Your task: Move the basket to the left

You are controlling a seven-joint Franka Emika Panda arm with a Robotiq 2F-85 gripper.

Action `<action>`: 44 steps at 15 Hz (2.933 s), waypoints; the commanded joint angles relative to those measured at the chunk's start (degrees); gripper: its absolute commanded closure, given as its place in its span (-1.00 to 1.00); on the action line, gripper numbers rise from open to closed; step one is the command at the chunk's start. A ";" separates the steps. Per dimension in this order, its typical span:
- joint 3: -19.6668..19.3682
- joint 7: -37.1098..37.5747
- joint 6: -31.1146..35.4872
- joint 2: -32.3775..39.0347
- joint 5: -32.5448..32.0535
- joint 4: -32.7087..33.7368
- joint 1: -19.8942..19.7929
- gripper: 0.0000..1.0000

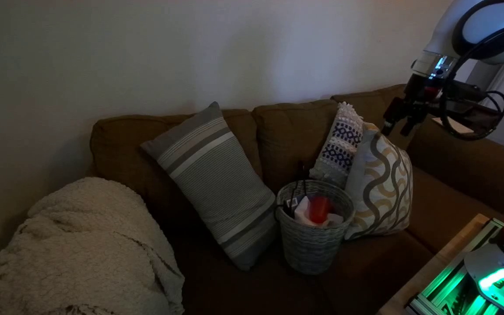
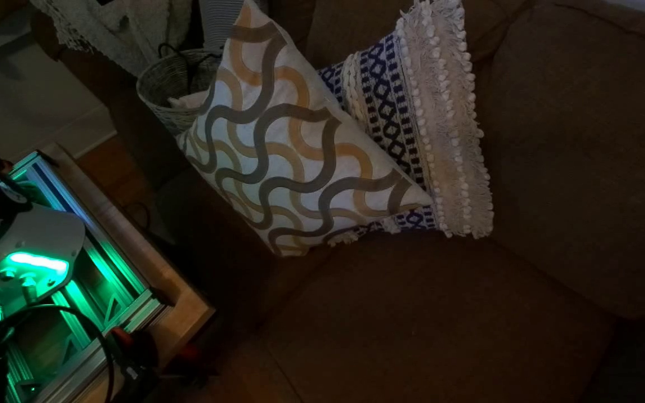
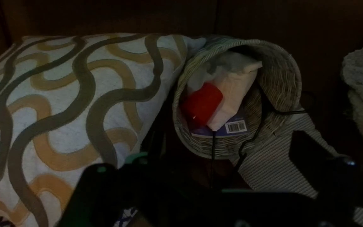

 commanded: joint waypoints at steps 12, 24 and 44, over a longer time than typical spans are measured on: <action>6.98 -27.52 35.30 37.43 11.98 19.42 12.74 -1.00; 9.02 -23.11 41.58 57.42 5.68 33.79 7.72 -1.00; 19.60 -28.82 13.93 82.21 -8.04 70.20 -0.46 -1.00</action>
